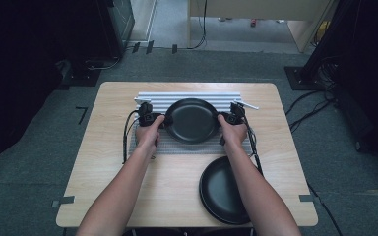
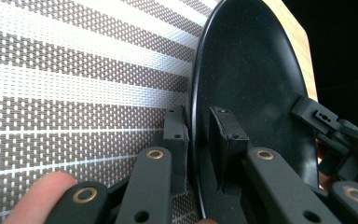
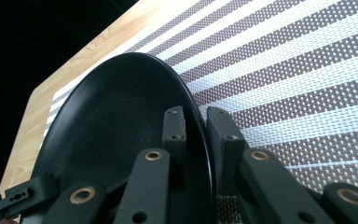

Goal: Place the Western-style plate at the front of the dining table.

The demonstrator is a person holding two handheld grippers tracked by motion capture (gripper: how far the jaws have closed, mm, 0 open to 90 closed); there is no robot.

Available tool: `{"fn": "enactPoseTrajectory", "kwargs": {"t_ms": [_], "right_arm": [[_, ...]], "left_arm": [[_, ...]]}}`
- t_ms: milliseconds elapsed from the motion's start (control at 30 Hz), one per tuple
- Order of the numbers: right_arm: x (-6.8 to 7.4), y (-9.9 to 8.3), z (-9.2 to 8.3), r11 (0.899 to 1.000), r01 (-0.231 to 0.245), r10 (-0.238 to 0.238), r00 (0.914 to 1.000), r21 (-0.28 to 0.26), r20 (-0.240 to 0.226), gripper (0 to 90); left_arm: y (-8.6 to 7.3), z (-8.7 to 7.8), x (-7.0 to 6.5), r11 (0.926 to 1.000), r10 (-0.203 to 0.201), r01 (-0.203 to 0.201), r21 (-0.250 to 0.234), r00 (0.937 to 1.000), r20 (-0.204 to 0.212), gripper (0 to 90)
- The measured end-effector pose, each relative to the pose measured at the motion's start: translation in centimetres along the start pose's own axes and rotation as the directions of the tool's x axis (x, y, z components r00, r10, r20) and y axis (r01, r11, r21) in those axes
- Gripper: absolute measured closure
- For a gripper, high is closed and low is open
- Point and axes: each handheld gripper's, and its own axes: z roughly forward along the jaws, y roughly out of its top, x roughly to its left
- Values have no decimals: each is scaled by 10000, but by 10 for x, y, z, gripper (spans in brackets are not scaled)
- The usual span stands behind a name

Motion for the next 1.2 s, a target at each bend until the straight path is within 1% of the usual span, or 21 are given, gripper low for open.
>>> {"fn": "enactPoseTrajectory", "kwargs": {"t_ms": [167, 200, 300, 333, 367, 433, 533, 633, 700, 733, 767, 800, 833, 867, 900, 933, 967, 1033, 1100, 1133, 1200], "right_arm": [[-3, -2, 4, 9997, 98, -102, 9998, 221, 158, 776], [-4, -2, 5, 9994, 176, -181, 9997, 285, 177, 775], [-3, -3, 4, 9993, 257, -263, 9994, 256, 218, 772], [-3, -3, 4, 9992, 328, -333, 9992, 240, 235, 770], [-2, -3, 4, 9989, 420, -425, 9988, 219, 243, 767], [-2, -4, 5, 9976, 669, -673, 9974, 154, 268, 758], [-1, -6, 5, 9950, 999, -1001, 9946, 93, 269, 740], [-1, -7, 5, 9944, 1058, -1059, 9942, 48, 188, 723], [-1, -7, 4, 9942, 1072, -1073, 9941, 97, 145, 708], [-1, -7, 3, 9936, 1122, -1123, 9935, 87, 158, 699], [-1, -7, 2, 9928, 1198, -1199, 9926, 41, 199, 694], [-2, -7, 0, 9917, 1284, -1283, 9915, -23, 218, 680], [-2, -6, -1, 9920, 1261, -1259, 9919, -112, 192, 659], [-3, -5, -4, 9925, 1194, -1192, 9928, -262, 81, 651], [-5, -5, -7, 9928, 1094, -1098, 9939, -483, -65, 637], [-6, -3, -10, 9934, 1047, -1056, 9943, -478, -165, 625], [-8, -3, -12, 9922, 1080, -1094, 9938, -620, -191, 615], [-11, -4, -17, 9911, 995, -1014, 9947, -879, -175, 599], [-13, -5, -22, 9902, 877, -919, 9952, -1086, -343, 597], [-13, -5, -24, 9899, 852, -908, 9948, -1135, -451, 572], [-14, -3, -30, 9869, 1066, -1158, 9907, -1215, -716, 561]], "left_arm": [[-2, 4, 3, 9999, 97, -96, 105, 9999, -84, 783], [-2, 4, 4, 9999, 120, -120, 64, 9999, -17, 782], [-3, 4, 4, 9996, 298, -298, 19, 9996, 7, 781], [-3, 4, 4, 9991, 433, -433, -8, 9991, -24, 779], [-4, 4, 2, 9973, 740, -740, -30, 9971, -165, 774], [-5, 3, -2, 9914, 1311, -1312, 12, 9903, -457, 751], [-7, 2, -10, 9766, 2151, -2146, 150, 9713, -1014, 716], [-10, 2, -17, 9622, 2718, -2712, 247, 9508, -1489, 672], [-11, 3, -23, 9493, 3135, -3120, 379, 9316, -1841, 633], [-12, 3, -26, 9372, 3466, -3467, 389, 9126, -2169, 620], [-13, 1, -29, 9246, 3740, -3803, 230, 8945, -2448, 594], [-13, -3, -32, 9164, 3870, -4002, 16, 8852, -2583, 586], [-12, -7, -34, 9138, 3880, -4057, -179, 8853, -2565, 569], [-11, -12, -35, 9130, 3853, -4062, -365, 8885, -2492, 552], [-10, -17, -36, 9103, 3857, -4103, -542, 8885, -2488, 533], [-11, -22, -37, 9057, 3884, -4173, -743, 8874, -2484, 516], [-12, -27, -37, 8989, 3932, -4267, -991, 8857, -2470, 494], [-15, -34, -35, 8880, 4068, -4432, -1229, 8815, -2396, 446], [-18, -39, -32, 8850, 4054, -4422, -1456, 8857, -2262, 408], [-20, -43, -30, 8895, 3968, -4292, -1571, 8957, -2005, 400], [-23, -50, -28, 9010, 3830, -4034, -1596, 9124, -1442, 384]]}}
